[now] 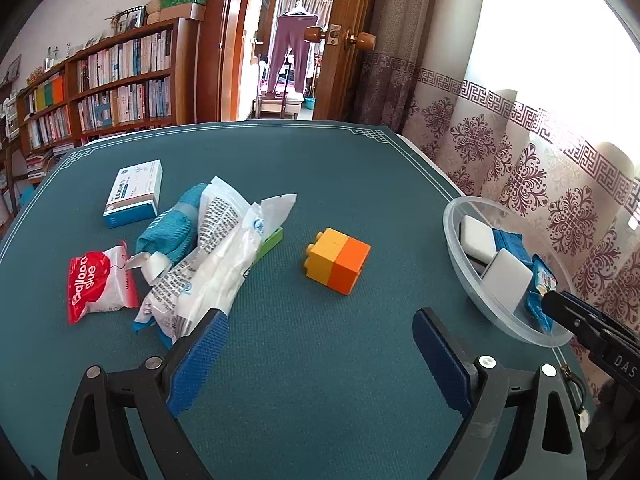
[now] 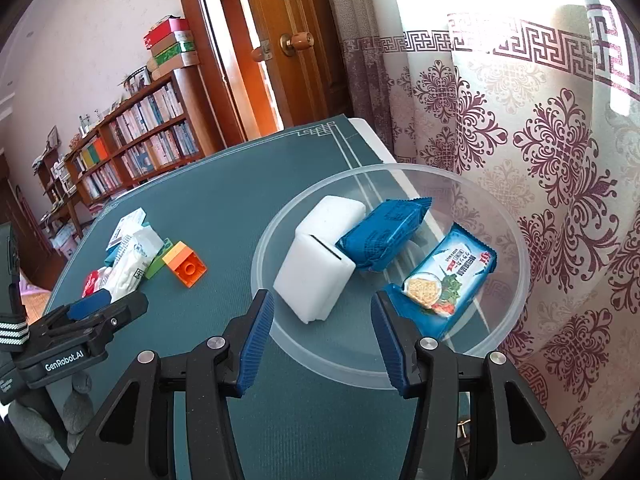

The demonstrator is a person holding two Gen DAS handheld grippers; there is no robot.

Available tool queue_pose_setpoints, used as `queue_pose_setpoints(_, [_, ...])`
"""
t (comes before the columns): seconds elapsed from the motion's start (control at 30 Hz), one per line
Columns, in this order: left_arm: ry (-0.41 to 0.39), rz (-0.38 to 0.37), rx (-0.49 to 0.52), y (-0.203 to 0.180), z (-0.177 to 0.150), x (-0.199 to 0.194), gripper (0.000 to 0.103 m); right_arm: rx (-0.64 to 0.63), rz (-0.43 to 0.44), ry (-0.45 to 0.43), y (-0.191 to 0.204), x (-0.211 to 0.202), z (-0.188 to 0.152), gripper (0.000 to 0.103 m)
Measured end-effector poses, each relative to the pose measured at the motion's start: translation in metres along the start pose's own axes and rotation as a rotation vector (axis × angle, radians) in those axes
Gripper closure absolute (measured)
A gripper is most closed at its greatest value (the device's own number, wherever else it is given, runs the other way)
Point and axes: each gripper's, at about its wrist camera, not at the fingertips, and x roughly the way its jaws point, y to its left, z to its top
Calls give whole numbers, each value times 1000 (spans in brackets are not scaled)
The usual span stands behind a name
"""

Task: Organize objects
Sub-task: 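Withdraw both open grippers from the bowl, then move both grippers toward the red glue bag and remaining items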

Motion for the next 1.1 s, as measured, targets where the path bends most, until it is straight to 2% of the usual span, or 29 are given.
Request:
queue_pose_setpoints(0.4, [-27,84,-102,61,3,-12,7,-58,53,36,37,8,-11,50])
queue_pose_setpoints(0.7, [-32,114,-119,85,-1,-18,7,-64,138,105,65,23,-15,50])
queue_pose_setpoints(0.9, [-33,154,-138,106,-6,-23,7,-79,211,151,94,37,-12,43])
queue_pose_setpoints(1.1, [-42,174,-177,127,-10,-28,7,-88,254,194,126,58,-7,43])
